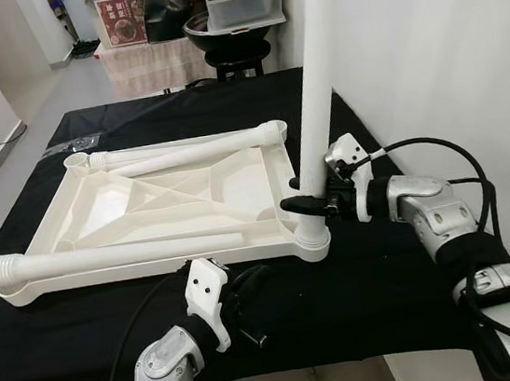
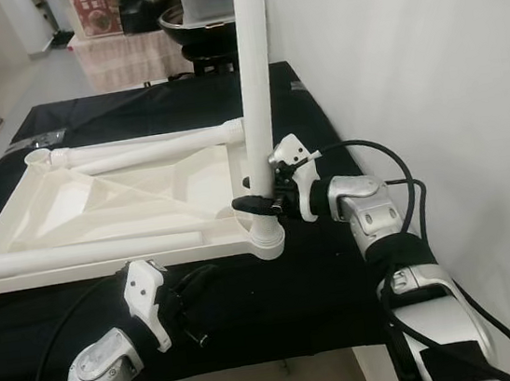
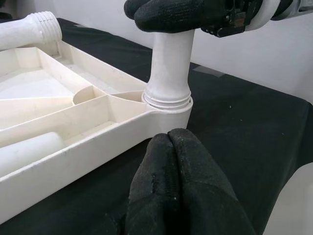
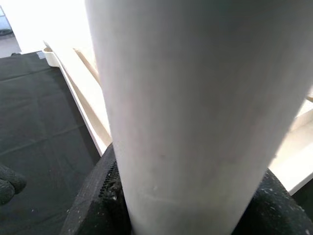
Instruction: Building children table
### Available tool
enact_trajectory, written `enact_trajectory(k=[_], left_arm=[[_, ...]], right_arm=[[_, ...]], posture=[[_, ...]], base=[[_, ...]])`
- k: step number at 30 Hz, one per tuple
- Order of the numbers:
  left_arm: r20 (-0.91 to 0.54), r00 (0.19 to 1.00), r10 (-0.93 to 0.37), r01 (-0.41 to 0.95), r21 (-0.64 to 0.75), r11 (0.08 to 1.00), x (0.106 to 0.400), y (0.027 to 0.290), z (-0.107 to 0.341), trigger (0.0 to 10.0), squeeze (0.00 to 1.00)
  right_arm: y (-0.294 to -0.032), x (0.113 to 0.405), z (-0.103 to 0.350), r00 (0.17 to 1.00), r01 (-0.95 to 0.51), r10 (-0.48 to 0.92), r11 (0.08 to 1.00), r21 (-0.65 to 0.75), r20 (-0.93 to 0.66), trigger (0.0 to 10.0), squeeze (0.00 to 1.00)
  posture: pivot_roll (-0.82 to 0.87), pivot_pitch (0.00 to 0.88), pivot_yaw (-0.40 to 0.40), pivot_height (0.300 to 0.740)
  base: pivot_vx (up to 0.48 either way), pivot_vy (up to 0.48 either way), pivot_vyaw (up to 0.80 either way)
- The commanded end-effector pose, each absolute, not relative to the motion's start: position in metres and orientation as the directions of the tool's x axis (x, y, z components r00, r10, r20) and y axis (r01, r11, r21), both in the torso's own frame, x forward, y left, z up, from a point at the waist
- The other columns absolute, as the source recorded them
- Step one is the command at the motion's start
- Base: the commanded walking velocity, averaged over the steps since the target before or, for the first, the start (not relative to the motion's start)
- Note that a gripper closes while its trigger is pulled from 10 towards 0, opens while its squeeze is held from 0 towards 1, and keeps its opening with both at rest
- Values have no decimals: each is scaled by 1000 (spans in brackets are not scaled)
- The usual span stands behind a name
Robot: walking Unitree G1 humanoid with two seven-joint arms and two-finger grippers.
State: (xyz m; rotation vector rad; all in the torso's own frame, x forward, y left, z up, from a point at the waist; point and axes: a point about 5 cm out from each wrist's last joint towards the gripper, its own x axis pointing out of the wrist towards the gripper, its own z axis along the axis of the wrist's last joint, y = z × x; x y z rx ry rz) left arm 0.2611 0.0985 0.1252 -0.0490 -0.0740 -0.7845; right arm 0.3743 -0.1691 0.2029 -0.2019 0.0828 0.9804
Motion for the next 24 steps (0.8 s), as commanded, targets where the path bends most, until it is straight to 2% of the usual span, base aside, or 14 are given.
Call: enact_trajectory(k=[1, 4, 5, 7, 8, 9, 10, 11, 16, 20, 21, 22, 23, 24], left_arm=[[73, 704, -706, 709, -15, 705, 259, 99, 124, 10000, 0], [74, 704, -706, 709, -16, 705, 259, 100, 124, 10000, 0], [75, 705, -705, 708, -16, 706, 259, 101, 125, 10000, 0], [75, 705, -705, 708, -16, 706, 259, 101, 125, 10000, 0], [75, 706, -704, 707, -16, 707, 259, 103, 125, 10000, 0], [75, 706, -704, 707, -16, 707, 259, 103, 125, 10000, 0], [75, 708, -702, 705, -17, 709, 260, 105, 126, 10000, 0], [70, 705, -705, 708, -14, 706, 262, 107, 125, 10000, 0], [65, 694, -717, 720, -18, 694, 265, 106, 125, 10000, 0], [65, 693, -718, 721, -20, 693, 266, 105, 125, 10000, 0], [71, 703, -708, 710, -21, 704, 268, 105, 125, 10000, 0], [71, 703, -708, 710, -21, 704, 268, 105, 125, 10000, 0], [74, 711, -699, 702, -22, 712, 269, 105, 125, 10000, 0], [76, 717, -693, 696, -23, 718, 269, 105, 125, 10000, 0]], right_arm=[[-180, 371, 197, 607, -795, 783, 592, -133, -140, 0, 0], [-183, 368, 189, 645, -764, 752, 632, -131, -138, 0, 0], [-181, 361, 174, 715, -698, 686, 708, -105, -134, 0, 0], [-181, 361, 174, 715, -698, 686, 708, -105, -134, 0, 0], [-162, 347, 149, 860, -507, 508, 861, 36, -45, 0, 0], [-162, 347, 149, 860, -507, 508, 861, 36, -45, 0, 0], [-137, 322, 129, 906, -422, 418, 905, -53, -70, 0, 0], [-120, 311, 136, 902, -432, 432, 902, 11, -12, 0, 0], [-105, 310, 130, 868, -496, 496, 868, 20, -34, 0, 0], [-105, 314, 128, 860, -507, 508, 861, 34, -45, 0, 0], [-106, 316, 126, 862, -503, 504, 863, 31, -55, 667, 0], [-106, 316, 126, 862, -503, 504, 863, 31, -55, 667, 0], [-108, 318, 126, 859, -506, 509, 860, 59, -57, 10000, 0], [-109, 317, 128, 857, -506, 513, 857, 98, -56, 10000, 0]], posture=[[-107, 107, 9, 740], [-110, 111, 6, 740], [-114, 116, 4, 740], [-114, 116, 4, 740], [-125, 125, 8, 740], [-125, 125, 8, 740], [-143, 133, 34, 740], [-172, 126, 48, 740], [-124, 112, 19, 740], [-156, 106, 32, 740], [-139, 103, 20, 740], [-139, 103, 20, 740], [-132, 92, 18, 740], [-131, 92, 18, 740]], base=[[0, 0, 0], [0, 0, 0], [0, 0, 0], [0, 0, 0], [0, 0, 0], [0, 0, 0], [0, 0, 0], [0, 0, 0], [0, 0, 0], [0, 0, 0], [0, 0, 0], [0, 0, 0], [0, 0, 0], [0, 0, 0]])
